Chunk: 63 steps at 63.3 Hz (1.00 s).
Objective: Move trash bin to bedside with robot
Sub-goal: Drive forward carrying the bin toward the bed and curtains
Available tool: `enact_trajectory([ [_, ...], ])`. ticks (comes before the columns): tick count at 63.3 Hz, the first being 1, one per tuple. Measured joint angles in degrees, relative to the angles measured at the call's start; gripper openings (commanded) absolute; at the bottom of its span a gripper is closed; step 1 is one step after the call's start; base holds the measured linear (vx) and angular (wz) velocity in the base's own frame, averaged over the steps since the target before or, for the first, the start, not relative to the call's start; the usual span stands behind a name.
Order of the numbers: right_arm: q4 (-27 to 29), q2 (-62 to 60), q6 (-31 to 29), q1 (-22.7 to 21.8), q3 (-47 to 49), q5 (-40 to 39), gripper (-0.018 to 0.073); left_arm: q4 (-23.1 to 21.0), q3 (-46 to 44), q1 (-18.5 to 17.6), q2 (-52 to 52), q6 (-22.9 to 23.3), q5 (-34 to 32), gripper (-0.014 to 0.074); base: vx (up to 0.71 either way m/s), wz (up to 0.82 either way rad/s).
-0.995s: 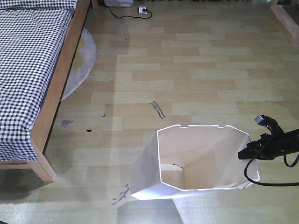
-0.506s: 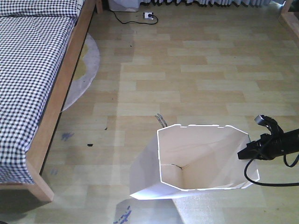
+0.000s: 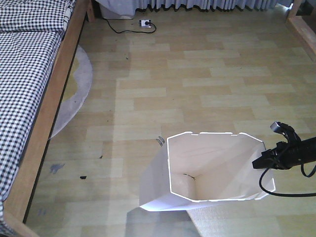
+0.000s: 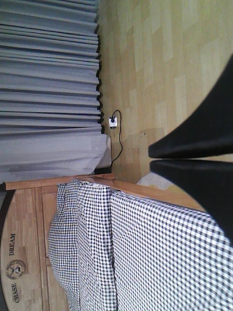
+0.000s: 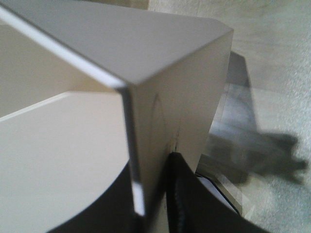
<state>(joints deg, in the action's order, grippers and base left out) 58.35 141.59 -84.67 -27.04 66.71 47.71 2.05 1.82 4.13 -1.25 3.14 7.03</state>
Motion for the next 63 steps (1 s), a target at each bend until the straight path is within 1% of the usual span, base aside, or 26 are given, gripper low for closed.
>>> enact_trajectory([
  [63, 0.06, 0.00, 0.00, 0.00, 0.00, 0.35, -0.0005, 0.00, 0.00, 0.00, 0.00, 0.00, 0.00, -0.0006, 0.27, 0.08],
])
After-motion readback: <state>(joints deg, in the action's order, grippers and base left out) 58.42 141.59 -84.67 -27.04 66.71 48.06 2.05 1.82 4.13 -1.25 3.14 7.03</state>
